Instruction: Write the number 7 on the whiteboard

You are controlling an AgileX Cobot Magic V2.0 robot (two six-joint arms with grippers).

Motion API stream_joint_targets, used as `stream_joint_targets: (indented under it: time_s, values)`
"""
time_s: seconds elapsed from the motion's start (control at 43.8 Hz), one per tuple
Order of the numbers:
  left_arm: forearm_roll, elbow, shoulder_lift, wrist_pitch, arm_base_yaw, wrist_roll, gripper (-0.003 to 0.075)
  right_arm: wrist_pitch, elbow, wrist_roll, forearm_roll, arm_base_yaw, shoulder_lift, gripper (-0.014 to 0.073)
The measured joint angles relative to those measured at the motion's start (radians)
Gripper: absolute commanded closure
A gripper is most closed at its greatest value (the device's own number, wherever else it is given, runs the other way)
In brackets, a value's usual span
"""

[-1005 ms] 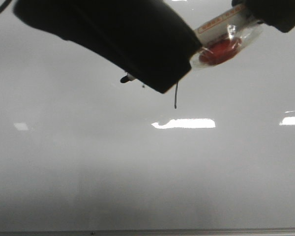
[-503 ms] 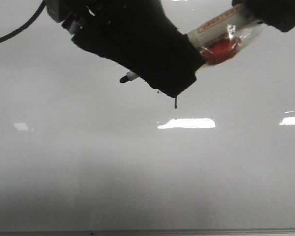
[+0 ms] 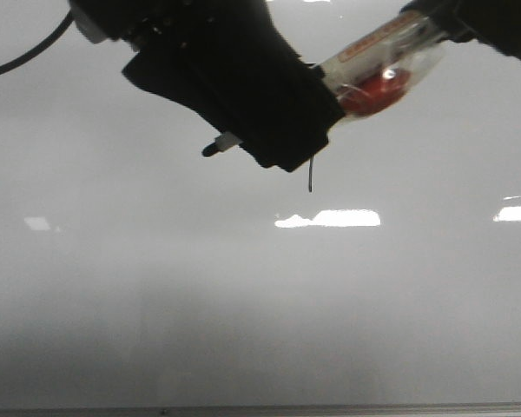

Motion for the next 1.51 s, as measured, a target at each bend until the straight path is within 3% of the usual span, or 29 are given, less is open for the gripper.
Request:
stream_joint_targets:
  time_s: [0.251,0.411,0.594,0.708,0.845,1.051,1.325,1.394,1.508]
  values:
    - [0.221,0.000,-0.081,0.038,0.153,-0.271,0.0741,0.004,0.000,0.284,-0.222,-0.134,-0.126,0.0021]
    - [0.385,0.000,-0.149,0.085,0.334,-0.470,0.0741,0.018,0.000,0.333,-0.244,-0.185,-0.170,0.0021]
    - [0.456,0.000,-0.170,0.116,0.573,-0.586,0.0741,0.020,0.000,0.337,-0.244,-0.189,-0.172,0.0021]
    - [0.458,0.031,-0.170,0.050,0.726,-0.644,0.0741,0.020,0.000,0.337,-0.244,-0.189,-0.172,0.0021]
    - [0.434,0.118,-0.170,-0.122,0.844,-0.685,0.0741,0.020,0.004,0.339,-0.244,-0.189,-0.172,0.0021]
    - [0.375,0.238,-0.131,-0.402,0.876,-0.693,0.0741,0.020,0.004,0.339,-0.244,-0.189,-0.172,0.0021]
    - [0.344,0.253,0.009,-0.564,0.876,-0.693,0.0734,0.020,0.004,0.339,-0.244,-0.189,-0.172,0.0021]
    - [0.342,0.253,0.029,-0.581,0.876,-0.693,0.0691,0.020,0.004,0.340,-0.244,-0.189,-0.172,0.0021]
    - [0.336,0.253,0.052,-0.594,0.876,-0.693,0.0554,0.020,0.004,0.340,-0.244,-0.189,-0.172,0.0021]
